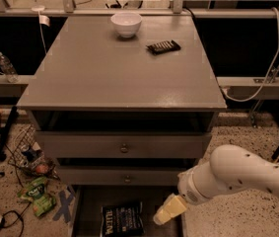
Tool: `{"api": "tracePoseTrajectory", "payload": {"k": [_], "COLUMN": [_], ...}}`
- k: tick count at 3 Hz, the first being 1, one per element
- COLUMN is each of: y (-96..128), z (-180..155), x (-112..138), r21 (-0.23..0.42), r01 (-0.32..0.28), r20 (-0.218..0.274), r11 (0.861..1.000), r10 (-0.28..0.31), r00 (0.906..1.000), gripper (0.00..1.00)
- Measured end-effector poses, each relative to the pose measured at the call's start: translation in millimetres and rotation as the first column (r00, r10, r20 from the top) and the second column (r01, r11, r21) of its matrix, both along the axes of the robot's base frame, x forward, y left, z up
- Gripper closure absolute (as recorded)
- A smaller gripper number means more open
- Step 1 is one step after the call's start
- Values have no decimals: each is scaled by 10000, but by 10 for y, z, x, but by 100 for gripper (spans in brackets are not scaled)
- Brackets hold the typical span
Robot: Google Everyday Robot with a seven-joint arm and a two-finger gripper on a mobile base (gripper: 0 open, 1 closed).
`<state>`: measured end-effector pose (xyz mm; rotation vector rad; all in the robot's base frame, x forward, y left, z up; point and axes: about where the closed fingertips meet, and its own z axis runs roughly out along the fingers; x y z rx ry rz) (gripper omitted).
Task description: Pick blue chip bag from bottom drawer and place on counter
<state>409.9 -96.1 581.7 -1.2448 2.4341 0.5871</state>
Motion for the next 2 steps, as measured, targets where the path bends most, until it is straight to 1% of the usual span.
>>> {"api": "tracePoseTrajectory", "payload": {"k": [1,2], "y": [289,634], "z": [-505,-911], "x": [-14,54], "r21": [430,1063], "r01": [254,358], "r20": [-673,-828], "r11": [9988,9937], "r10": [-224,-271], "r00": [9975,9962], "gripper": [0,0]}}
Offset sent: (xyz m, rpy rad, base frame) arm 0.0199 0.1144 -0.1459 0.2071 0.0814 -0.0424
